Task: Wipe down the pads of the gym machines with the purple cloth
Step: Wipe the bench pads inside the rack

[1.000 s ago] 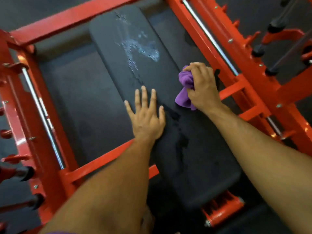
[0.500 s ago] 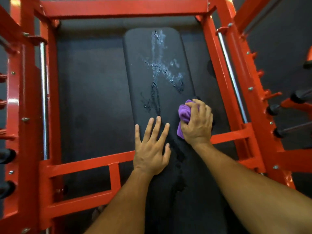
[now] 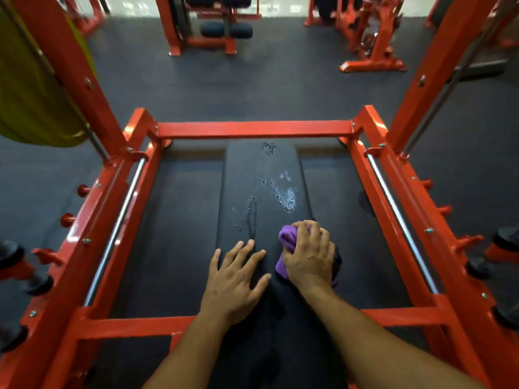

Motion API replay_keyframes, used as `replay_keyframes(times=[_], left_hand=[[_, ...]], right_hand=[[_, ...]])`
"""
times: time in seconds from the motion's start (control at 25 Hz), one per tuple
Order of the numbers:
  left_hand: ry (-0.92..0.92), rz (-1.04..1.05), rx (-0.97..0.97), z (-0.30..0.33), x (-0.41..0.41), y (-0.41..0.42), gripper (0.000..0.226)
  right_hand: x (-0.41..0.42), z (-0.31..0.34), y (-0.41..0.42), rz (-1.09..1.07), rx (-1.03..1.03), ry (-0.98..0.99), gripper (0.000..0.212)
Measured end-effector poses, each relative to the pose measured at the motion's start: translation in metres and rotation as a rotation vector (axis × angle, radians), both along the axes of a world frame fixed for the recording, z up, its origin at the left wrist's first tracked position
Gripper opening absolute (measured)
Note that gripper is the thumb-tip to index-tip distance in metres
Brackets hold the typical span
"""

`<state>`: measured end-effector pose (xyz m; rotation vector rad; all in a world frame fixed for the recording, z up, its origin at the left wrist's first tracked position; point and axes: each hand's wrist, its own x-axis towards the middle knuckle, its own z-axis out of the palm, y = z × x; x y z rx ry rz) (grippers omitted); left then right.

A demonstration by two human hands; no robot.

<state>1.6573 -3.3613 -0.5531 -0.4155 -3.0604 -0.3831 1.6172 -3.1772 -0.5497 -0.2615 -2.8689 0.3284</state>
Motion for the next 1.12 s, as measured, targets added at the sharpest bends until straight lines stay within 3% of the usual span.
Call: replay_keyframes(times=[0.16, 0.4, 0.56, 0.68, 0.76, 0.92, 0.96, 1.12], left_hand=[[0.066, 0.026, -0.041, 0.027, -0.057, 0.010, 0.051], [-0.125, 0.206, 0.029, 0.014, -0.152, 0.011, 0.064], [-0.036, 0.231, 0.084, -0.014, -0.161, 0.012, 0.068], [-0.014, 0.224, 0.120, -0.016, -0.160, 0.011, 0.070], [-0.009, 0.226, 0.128, -0.017, -0.158, 0.010, 0.068], [0.008, 0.227, 0.134, -0.015, -0.156, 0.012, 0.068], [0.013, 0.220, 0.126, -0.015, -0.156, 0.013, 0.068], [0.019, 0.213, 0.109, -0.016, -0.155, 0.013, 0.067]], right_hand=[[0.003, -0.001, 0.000, 0.005, -0.048, -0.015, 0.049], [-0.002, -0.002, 0.010, 0.113, -0.091, 0.092, 0.055], [-0.102, -0.007, 0.034, 0.254, -0.080, 0.151, 0.053], [-0.183, -0.002, 0.021, 0.355, 0.041, 0.059, 0.051], [-0.227, 0.006, 0.022, 0.390, -0.068, 0.051, 0.050], [-0.310, 0.031, 0.057, 0.383, -0.471, 0.192, 0.034], [-0.326, 0.032, 0.059, 0.395, -0.477, 0.135, 0.033], [-0.391, 0.017, 0.035, 0.310, -0.187, -0.276, 0.037]])
